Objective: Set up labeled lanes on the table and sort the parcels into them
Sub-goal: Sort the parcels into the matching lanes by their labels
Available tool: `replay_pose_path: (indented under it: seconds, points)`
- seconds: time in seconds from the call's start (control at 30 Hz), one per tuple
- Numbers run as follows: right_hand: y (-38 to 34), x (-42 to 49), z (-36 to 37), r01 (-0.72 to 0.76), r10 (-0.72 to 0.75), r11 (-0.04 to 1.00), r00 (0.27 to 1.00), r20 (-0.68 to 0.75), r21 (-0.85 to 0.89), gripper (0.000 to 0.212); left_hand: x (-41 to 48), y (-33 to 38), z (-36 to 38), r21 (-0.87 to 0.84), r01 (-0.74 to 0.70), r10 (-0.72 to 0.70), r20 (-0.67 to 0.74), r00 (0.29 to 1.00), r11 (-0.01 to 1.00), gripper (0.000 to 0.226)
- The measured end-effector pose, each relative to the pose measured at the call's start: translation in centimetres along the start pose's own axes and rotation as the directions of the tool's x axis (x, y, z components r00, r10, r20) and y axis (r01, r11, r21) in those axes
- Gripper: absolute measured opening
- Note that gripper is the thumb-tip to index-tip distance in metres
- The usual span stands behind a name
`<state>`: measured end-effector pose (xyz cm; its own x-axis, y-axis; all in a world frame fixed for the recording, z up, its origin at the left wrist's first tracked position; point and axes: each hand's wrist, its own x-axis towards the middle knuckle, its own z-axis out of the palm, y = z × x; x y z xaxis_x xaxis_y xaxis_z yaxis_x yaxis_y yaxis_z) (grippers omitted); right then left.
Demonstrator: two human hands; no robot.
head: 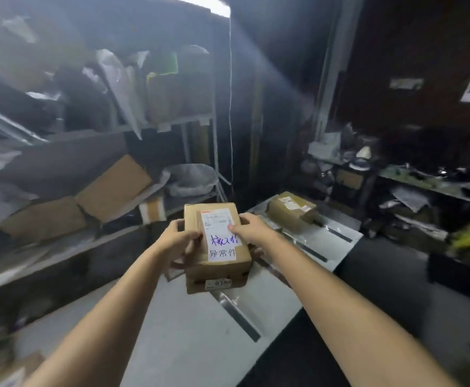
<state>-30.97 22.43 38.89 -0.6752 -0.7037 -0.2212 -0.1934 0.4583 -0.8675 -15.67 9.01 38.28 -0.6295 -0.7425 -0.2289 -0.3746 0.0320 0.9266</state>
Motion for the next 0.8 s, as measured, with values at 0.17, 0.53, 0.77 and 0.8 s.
replay_pose_path:
  seconds: [0.17, 0.53, 0.77, 0.8]
  points:
    - [4.4, 2.0, -9.3, -0.068, 0.07, 0.997, 0.996, -0.063, 0.032, 0.05, 4.3, 2.8, 9.8, -0.007, -0.015, 0.016, 0.108, 0.994, 1.0, 0.05]
    - [11.7, 11.1, -21.2, -0.203, 0.214, 0.976, 0.954, -0.21, 0.074, 0.05, 16.8, 6.5, 25.3, 0.032, 0.014, -0.023, 0.298, 0.954, 0.999, 0.05]
    - [15.2, 18.8, -27.7, -0.253, 0.267, 0.964, 0.924, -0.272, 0.086, 0.045, 24.8, 10.2, 32.8, 0.092, -0.026, -0.009, 0.357, 0.934, 0.995, 0.061]
    - [15.8, 19.8, -28.7, -0.255, 0.272, 0.962, 0.923, -0.274, 0.097, 0.046, 25.6, 10.8, 33.8, 0.097, -0.026, -0.012, 0.368, 0.93, 0.995, 0.061]
